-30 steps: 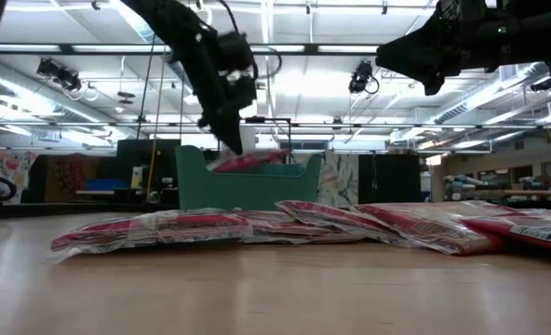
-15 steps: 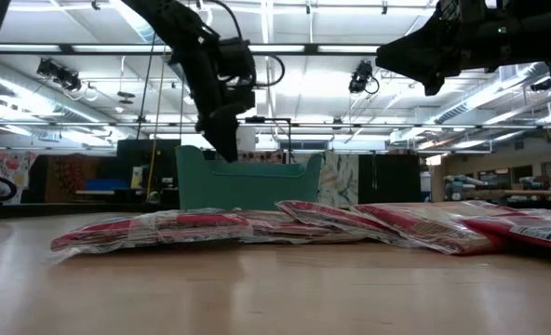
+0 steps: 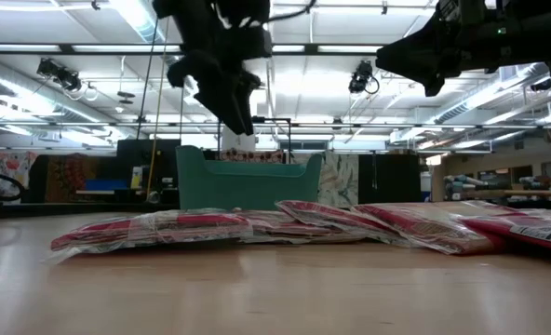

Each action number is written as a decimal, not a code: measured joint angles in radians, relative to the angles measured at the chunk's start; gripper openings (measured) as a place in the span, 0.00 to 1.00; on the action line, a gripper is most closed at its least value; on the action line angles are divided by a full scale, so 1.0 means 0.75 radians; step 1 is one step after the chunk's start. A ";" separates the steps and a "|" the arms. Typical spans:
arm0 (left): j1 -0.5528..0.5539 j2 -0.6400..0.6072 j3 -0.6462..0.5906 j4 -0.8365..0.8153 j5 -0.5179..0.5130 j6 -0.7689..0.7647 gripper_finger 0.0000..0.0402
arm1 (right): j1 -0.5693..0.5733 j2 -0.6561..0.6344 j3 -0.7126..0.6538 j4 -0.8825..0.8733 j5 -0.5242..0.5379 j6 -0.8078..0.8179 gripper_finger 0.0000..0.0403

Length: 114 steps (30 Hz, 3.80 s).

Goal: Sort popcorn bags into baskets
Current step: Put the red popcorn bag into the green bin

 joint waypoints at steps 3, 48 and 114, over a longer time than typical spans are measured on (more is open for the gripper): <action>-0.081 0.006 0.000 -0.018 -0.002 0.000 0.36 | 0.000 0.000 0.000 0.000 0.002 -0.002 0.29; -0.854 0.227 -0.369 0.066 -0.577 0.045 0.39 | -0.030 0.045 -0.001 0.020 0.024 0.020 0.29; 0.011 -0.078 0.008 -0.203 -0.676 -0.446 0.00 | -0.035 0.045 -0.001 0.020 0.023 0.018 0.29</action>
